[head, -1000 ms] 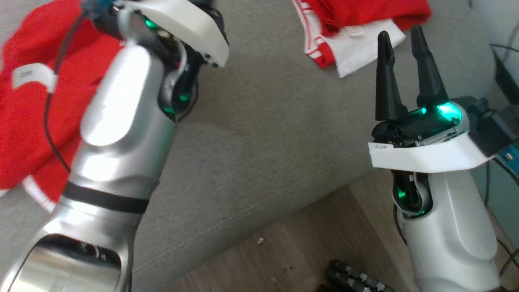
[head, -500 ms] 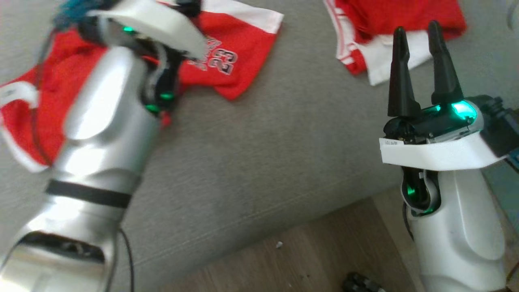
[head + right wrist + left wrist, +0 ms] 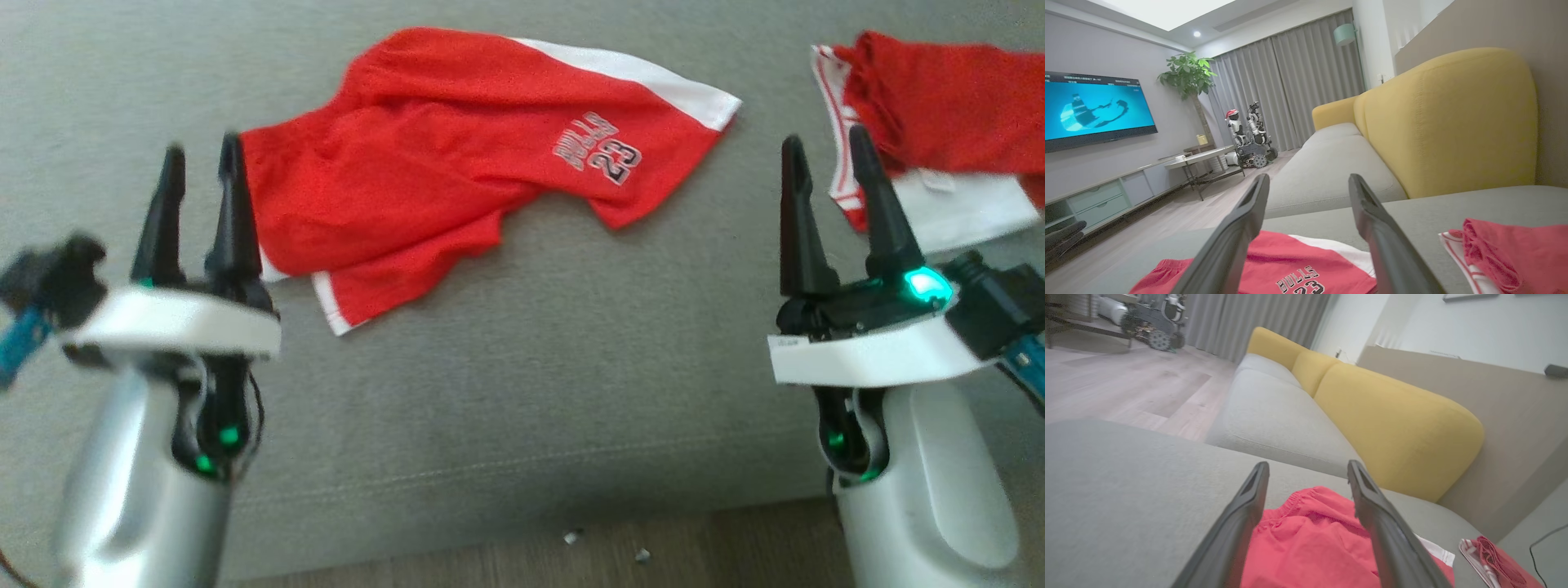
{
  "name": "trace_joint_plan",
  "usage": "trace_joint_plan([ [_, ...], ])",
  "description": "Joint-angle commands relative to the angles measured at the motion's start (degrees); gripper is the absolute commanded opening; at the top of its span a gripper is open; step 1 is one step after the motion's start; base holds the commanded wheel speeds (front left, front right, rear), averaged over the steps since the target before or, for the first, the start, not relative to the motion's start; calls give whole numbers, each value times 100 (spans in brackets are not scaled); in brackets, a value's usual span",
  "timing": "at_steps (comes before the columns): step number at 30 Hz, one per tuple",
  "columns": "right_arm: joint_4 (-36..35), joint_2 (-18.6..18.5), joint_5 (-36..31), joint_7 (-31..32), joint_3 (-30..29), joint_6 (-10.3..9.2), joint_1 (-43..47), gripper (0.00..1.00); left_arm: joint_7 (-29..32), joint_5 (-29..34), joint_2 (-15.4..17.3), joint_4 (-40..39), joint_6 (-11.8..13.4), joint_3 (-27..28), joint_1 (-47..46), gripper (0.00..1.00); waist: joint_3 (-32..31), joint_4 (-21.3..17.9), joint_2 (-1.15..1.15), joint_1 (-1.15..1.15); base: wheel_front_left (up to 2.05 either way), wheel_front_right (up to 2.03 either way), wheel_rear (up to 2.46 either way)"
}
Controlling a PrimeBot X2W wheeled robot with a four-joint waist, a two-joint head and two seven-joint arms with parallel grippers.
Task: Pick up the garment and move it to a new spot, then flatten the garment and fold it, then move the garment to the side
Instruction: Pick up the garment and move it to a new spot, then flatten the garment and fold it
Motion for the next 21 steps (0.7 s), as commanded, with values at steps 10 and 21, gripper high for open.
trace_joint_plan([
  [10, -213, -86, -18, 211, 237, 20, 230, 100, -34, 518, -751, -750, -381, 822, 916, 100, -313, 555, 0, 0, 0, 0, 0],
  [21, -63, -385, -104, 768, 1854, 20, -349, 100, -34, 696, -921, -591, -585, 1094, 800, 100, -64, 1011, 0, 0, 0, 0, 0],
])
